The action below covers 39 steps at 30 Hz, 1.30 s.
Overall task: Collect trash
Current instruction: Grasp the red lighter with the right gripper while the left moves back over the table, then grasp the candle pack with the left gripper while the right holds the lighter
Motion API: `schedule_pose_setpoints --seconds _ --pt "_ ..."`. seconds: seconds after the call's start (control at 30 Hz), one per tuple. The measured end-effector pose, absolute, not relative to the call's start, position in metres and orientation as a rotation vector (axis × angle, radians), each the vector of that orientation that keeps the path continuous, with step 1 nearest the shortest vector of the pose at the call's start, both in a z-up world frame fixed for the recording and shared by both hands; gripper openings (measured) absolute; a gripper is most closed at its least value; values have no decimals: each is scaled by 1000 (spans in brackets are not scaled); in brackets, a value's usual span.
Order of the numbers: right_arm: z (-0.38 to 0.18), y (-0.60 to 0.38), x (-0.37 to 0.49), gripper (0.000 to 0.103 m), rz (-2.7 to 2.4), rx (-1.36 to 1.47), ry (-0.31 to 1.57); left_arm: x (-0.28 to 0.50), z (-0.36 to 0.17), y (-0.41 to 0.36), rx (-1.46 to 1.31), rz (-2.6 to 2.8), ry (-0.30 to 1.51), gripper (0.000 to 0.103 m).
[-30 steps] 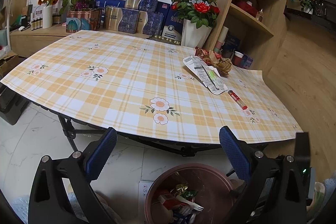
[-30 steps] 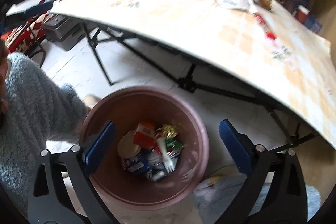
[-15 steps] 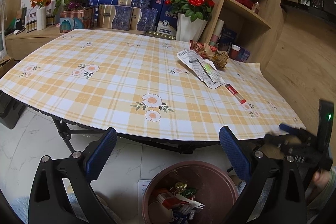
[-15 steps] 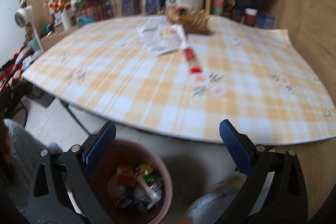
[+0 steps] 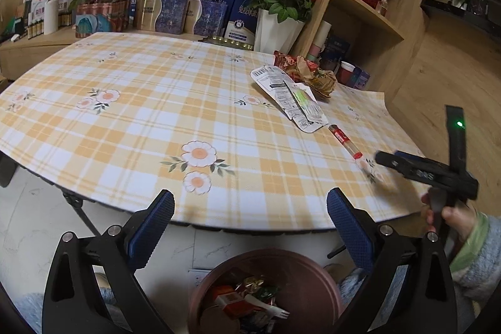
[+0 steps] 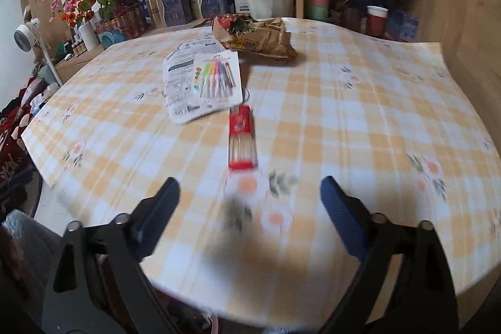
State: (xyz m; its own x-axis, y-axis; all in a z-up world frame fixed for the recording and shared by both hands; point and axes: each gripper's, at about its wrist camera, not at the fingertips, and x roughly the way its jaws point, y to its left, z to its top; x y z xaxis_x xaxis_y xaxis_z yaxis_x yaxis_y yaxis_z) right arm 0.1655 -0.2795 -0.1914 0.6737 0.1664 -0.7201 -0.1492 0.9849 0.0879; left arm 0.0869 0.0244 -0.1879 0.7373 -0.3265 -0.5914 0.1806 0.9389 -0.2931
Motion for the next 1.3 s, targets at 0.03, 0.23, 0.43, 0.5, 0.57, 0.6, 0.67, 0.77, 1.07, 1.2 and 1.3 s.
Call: schedule_pose_setpoints --seconds 0.03,0.23,0.43,0.5,0.57,0.6,0.67,0.77,1.07,1.2,1.3 --pt "-193 -277 173 82 182 17 816 91 -188 23 -228 -275 686 96" --pt "-206 -257 220 63 190 -26 867 116 -195 13 -230 -253 720 96" --pt "-216 -247 234 48 166 -56 915 135 -195 -2 -170 -269 762 96" --pt "-215 -247 235 26 176 -56 912 147 -191 -11 -164 -278 775 96" --pt "-214 -252 238 26 176 -27 914 160 -185 -22 -167 -289 780 96" --pt "-213 -256 241 26 181 5 912 168 -182 -29 -167 -295 779 96" --pt "-210 -271 247 26 213 112 899 180 -176 -42 -162 -307 777 96" --pt "-197 -291 247 26 240 198 828 208 -168 -74 -123 -327 783 96" --pt "-187 -350 250 26 253 341 722 280 -173 -152 -33 -272 810 91" --pt "-187 -366 249 26 238 374 714 303 -180 -160 -55 -219 854 71" --pt "-184 -373 243 26 236 396 691 313 -184 -167 -37 -198 859 67"
